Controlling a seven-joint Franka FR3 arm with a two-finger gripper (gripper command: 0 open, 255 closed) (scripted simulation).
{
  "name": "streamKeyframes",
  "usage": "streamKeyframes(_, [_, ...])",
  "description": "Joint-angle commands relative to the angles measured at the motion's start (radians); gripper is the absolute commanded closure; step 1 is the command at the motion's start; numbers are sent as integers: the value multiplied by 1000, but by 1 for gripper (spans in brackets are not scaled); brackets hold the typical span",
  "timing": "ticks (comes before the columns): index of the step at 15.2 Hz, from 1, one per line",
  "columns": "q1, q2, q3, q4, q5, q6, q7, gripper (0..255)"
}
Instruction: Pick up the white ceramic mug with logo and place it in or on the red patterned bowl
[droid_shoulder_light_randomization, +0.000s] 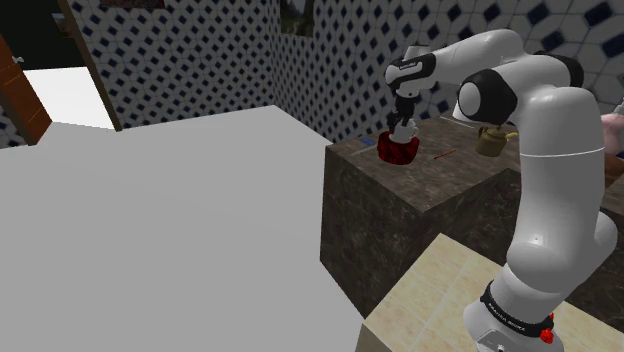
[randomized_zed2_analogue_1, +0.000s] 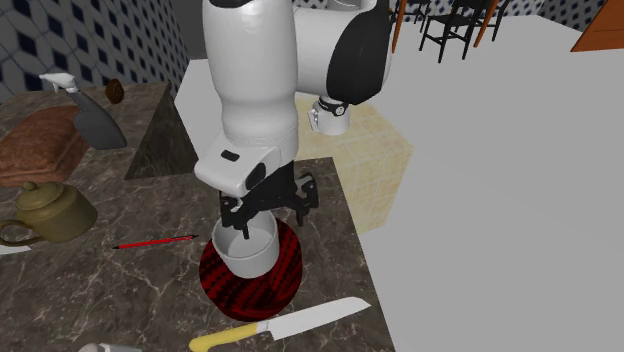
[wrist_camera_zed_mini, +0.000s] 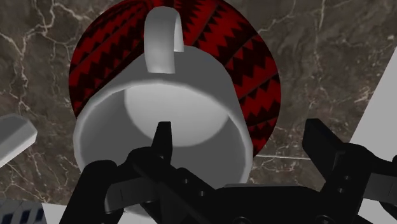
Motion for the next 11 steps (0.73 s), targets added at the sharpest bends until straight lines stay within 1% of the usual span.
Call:
streamKeyframes(1, [2,-22,-5,23,-10,-44,5,0])
streamKeyframes(3, [2,-36,-9,64,-17,-96,10,0])
streamKeyframes(11, [2,-36,-9,63,-17,-96,10,0])
